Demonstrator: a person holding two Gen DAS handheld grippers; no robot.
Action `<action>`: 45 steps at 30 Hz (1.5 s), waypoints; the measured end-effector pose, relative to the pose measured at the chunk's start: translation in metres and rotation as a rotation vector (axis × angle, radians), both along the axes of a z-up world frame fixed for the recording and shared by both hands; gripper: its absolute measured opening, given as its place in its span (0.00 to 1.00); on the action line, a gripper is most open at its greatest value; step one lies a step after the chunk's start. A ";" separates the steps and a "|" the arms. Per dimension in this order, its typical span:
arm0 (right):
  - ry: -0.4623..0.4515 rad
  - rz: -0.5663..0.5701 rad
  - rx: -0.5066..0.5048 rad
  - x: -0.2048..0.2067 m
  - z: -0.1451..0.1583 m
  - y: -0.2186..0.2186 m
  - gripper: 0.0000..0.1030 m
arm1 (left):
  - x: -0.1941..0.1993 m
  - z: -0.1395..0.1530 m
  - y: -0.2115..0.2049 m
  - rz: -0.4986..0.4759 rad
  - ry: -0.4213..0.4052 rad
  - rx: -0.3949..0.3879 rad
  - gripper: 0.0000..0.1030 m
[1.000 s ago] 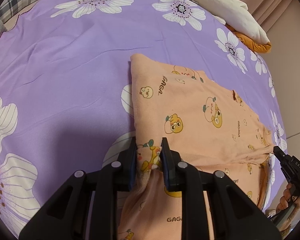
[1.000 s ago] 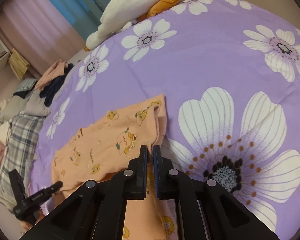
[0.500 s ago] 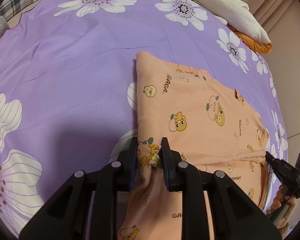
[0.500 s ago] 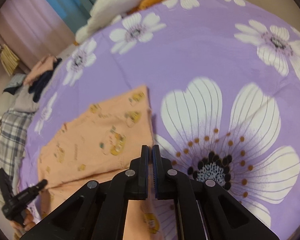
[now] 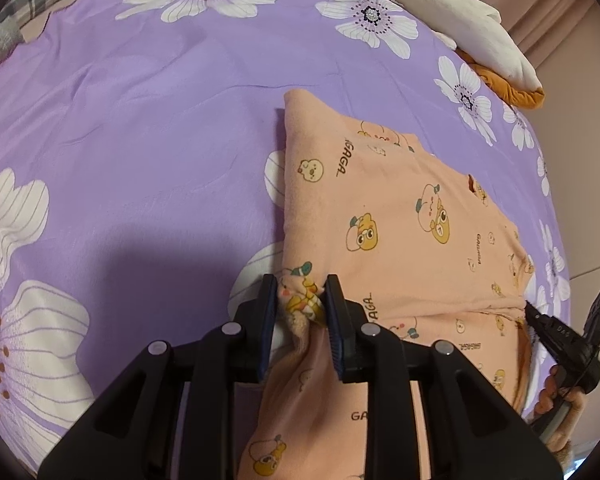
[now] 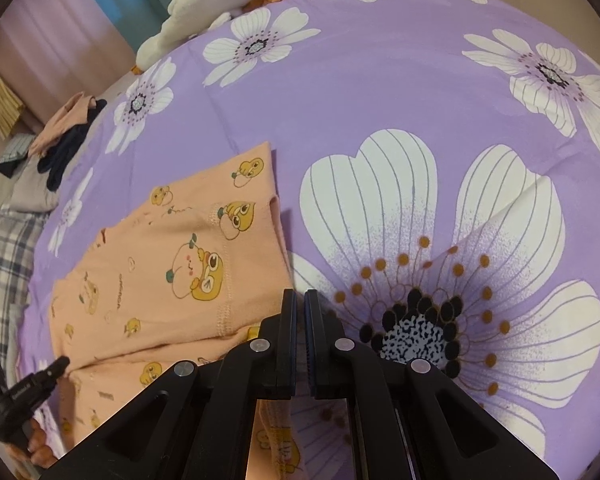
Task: Fold small clothes
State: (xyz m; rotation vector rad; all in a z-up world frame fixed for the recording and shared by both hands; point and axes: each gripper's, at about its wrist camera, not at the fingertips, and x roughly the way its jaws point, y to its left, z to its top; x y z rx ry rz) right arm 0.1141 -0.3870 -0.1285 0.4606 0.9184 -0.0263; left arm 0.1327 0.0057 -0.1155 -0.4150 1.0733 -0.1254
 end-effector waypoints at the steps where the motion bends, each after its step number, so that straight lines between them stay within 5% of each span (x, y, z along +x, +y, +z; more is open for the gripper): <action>1: 0.000 -0.001 -0.005 0.000 0.000 0.001 0.05 | -0.001 0.001 0.000 0.002 0.004 -0.004 0.25; 9: -0.016 -0.027 -0.116 -0.010 0.020 0.004 0.05 | -0.014 0.043 0.000 0.009 -0.111 0.039 0.21; 13: -0.068 -0.003 -0.100 -0.009 0.037 0.007 0.07 | -0.008 0.058 -0.009 -0.012 -0.169 0.041 0.29; 15: -0.092 0.027 -0.086 -0.004 0.043 0.012 0.22 | -0.001 0.060 -0.021 -0.037 -0.185 0.056 0.31; 17: -0.105 0.066 -0.082 0.006 0.045 0.021 0.48 | 0.006 0.056 -0.031 -0.071 -0.192 0.044 0.34; 22: -0.108 0.202 -0.043 0.034 0.032 0.046 0.48 | 0.019 0.032 -0.056 -0.134 -0.140 0.098 0.33; 28: -0.053 0.197 -0.040 0.053 0.014 0.049 0.48 | 0.026 0.003 -0.056 -0.155 -0.069 0.084 0.34; 45: -0.040 0.201 -0.251 0.026 0.016 0.067 0.51 | 0.006 0.000 -0.046 -0.130 -0.054 0.018 0.34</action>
